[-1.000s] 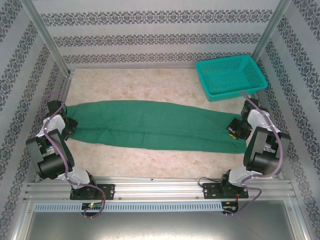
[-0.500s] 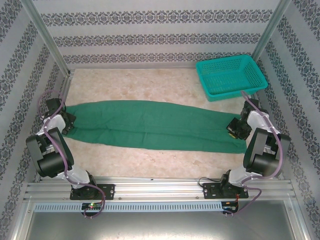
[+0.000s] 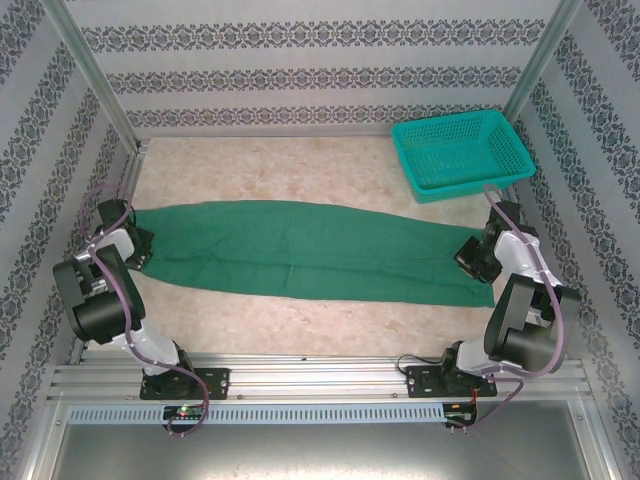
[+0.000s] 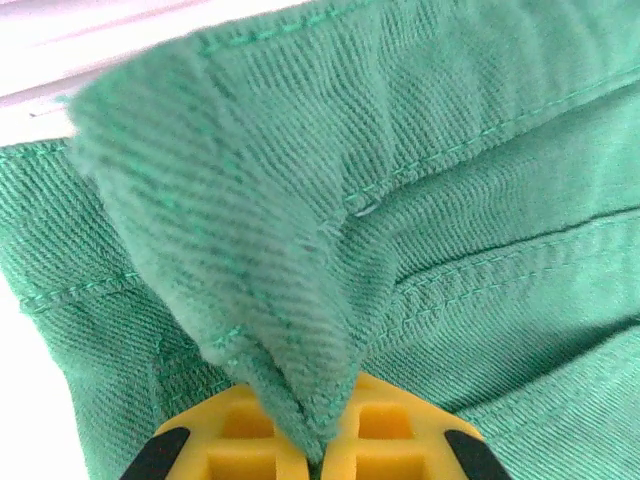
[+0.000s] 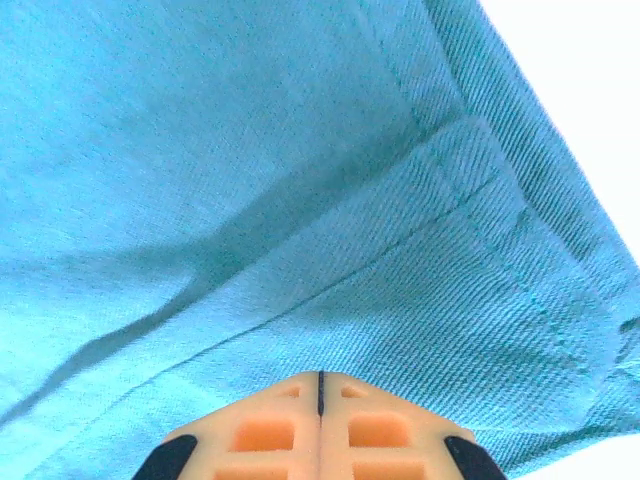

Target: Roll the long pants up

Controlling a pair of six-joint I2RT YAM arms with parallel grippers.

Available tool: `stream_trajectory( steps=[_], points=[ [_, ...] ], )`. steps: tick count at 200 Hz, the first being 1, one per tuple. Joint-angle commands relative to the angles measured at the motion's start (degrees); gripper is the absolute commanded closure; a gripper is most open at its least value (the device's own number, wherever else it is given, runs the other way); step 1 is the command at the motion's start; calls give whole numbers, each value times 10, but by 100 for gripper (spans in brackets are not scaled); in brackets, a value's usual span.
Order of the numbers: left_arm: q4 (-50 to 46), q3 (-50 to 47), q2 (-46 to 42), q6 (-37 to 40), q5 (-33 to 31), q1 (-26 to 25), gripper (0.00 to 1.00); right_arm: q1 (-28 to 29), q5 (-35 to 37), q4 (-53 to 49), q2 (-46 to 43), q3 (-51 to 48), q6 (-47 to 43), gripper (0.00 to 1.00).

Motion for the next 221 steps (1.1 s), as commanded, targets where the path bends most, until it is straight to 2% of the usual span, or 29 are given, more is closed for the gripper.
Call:
stream_trajectory(
  steps=[1,46,51,57,58,59,61,72,84,105,126,144,187,203,208,210,211,212,214,217,221],
  points=[
    [-14,0,-47,-7,-37,-3,100,-7,23,-11,5,55,8,100],
    [-38,17,-69,6,-27,-4,100,-10,26,-61,45,118,-10,100],
    [-41,18,-70,8,-27,-4,100,-10,37,-69,42,115,-14,89],
    [-41,17,-71,9,-28,-4,100,-13,55,-78,37,105,-19,70],
    [-41,17,-72,9,-28,-4,100,-13,55,-78,37,105,-19,70],
    [-41,16,-72,9,-27,-3,100,-15,57,-79,34,102,-19,64],
    [-41,15,-72,9,-27,-3,100,-15,62,-80,31,98,-20,59],
    [-40,11,-74,10,-27,-3,100,-29,70,-77,14,68,-19,41],
    [-35,5,-73,9,-23,-3,100,-38,52,-71,2,47,-13,31],
    [-26,1,-67,10,-14,-4,100,-39,38,-72,9,35,-10,30],
    [-19,0,-60,12,-10,-3,100,-39,30,-61,21,22,-7,33],
    [-15,3,-51,14,-5,-4,100,-38,19,-48,32,16,-3,44],
    [-15,14,-34,20,3,-3,100,-36,15,-23,57,-6,6,43],
    [-11,10,-35,22,3,-4,100,-36,10,-12,62,-14,6,57],
    [-12,9,-34,23,1,-4,100,-36,8,-11,63,-15,6,69],
    [-11,9,-35,24,1,-3,100,-36,8,-10,63,-15,6,76],
    [-11,8,-34,24,1,-3,100,-36,7,-9,63,-16,6,84],
    [-11,8,-34,25,1,-3,100,-36,7,-9,63,-16,6,84],
    [-11,8,-34,25,0,-3,100,-36,7,-8,63,-16,7,94],
    [-11,7,-35,26,0,-4,100,-36,7,-7,63,-17,8,100],
    [-11,6,-36,26,0,-3,100,-36,8,-7,63,-16,9,100]
  ],
)
